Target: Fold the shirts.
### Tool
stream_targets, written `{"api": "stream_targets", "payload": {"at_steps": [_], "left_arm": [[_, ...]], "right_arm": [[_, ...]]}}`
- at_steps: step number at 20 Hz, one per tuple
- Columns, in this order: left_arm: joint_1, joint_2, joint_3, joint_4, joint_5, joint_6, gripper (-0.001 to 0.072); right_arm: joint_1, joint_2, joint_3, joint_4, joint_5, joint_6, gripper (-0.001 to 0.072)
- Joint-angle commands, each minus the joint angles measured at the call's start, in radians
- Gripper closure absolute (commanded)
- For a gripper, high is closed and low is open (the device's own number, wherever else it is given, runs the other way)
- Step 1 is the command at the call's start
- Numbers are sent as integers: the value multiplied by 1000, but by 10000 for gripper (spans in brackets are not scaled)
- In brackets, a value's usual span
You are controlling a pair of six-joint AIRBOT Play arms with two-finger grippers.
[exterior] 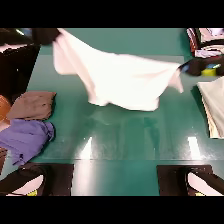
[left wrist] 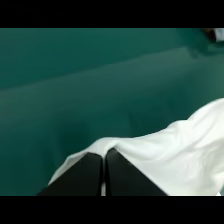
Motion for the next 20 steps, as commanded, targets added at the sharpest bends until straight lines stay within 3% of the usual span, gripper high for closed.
{"api": "stream_targets", "payload": {"at_steps": [1, 9, 12, 16, 20], "left_arm": [[1, 77, 173, 11, -15, 1, 683], [1, 112, 491, -71, 9, 1, 684], [1, 126, 499, -98, 82, 76, 684], [1, 100, 372, 61, 152, 72, 685], [1, -79, 229, 304, 46, -71, 684]], "right_arm": [[-62, 114, 179, -20, 11, 3, 698], [-203, 222, 516, -20, 35, 3, 698], [-279, 166, 653, -18, 129, 23, 699], [-264, 4, 693, -18, 282, 119, 699], [-87, -175, 490, -141, 294, 143, 699]]}}
